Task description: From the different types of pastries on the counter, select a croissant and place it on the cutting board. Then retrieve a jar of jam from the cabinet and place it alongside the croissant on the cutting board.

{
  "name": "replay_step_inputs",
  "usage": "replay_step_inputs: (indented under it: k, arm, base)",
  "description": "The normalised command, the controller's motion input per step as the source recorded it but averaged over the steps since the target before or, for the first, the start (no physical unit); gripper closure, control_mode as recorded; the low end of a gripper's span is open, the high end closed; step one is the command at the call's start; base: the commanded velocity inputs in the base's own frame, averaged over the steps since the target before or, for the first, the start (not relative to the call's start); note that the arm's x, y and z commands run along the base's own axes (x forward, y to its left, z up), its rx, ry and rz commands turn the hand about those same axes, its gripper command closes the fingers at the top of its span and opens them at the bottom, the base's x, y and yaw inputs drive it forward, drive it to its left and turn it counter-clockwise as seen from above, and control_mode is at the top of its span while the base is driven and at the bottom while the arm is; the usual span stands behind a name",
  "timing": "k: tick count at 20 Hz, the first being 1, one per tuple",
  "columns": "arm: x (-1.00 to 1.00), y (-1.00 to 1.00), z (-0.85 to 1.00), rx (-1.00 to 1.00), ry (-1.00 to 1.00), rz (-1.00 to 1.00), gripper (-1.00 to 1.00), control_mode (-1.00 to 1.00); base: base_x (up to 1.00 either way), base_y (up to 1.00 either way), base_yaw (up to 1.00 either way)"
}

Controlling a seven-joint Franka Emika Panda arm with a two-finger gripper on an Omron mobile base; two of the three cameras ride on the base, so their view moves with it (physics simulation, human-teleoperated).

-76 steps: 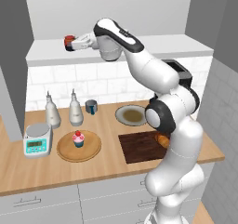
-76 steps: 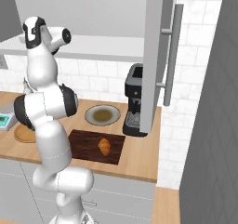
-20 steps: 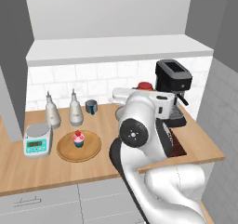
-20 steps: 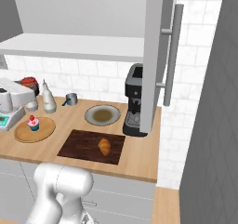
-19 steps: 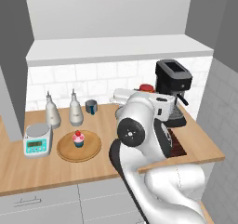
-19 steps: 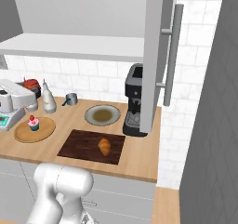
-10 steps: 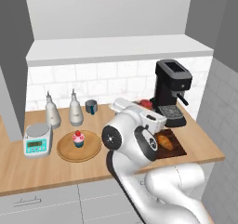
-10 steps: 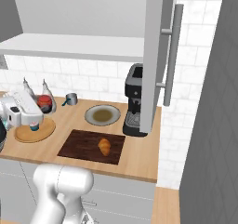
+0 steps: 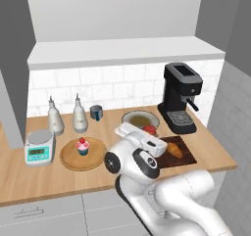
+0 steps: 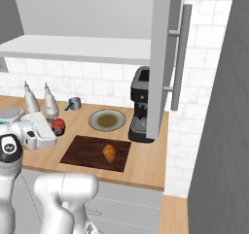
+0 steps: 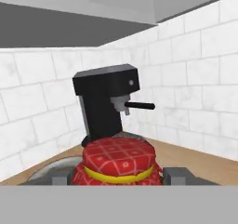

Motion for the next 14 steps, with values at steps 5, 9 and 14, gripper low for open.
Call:
replay_step_inputs:
  k: [5, 9, 14]
  arm:
    - [-0.01, -0.22, -0.83, -0.04, 0.26, -0.15, 1.00, -1.00]
    - [0.01, -0.10, -0.44, 0.00, 0.16, -0.06, 1.00, -1.00]
    - [0.23, 0.00, -0.07, 0.03, 0.00, 0.00, 1.00, -1.00]
  base:
    - [0.00, 0.00, 0.00]
    - [0.00, 0.00, 0.00]
    - [0.00, 0.00, 0.00]
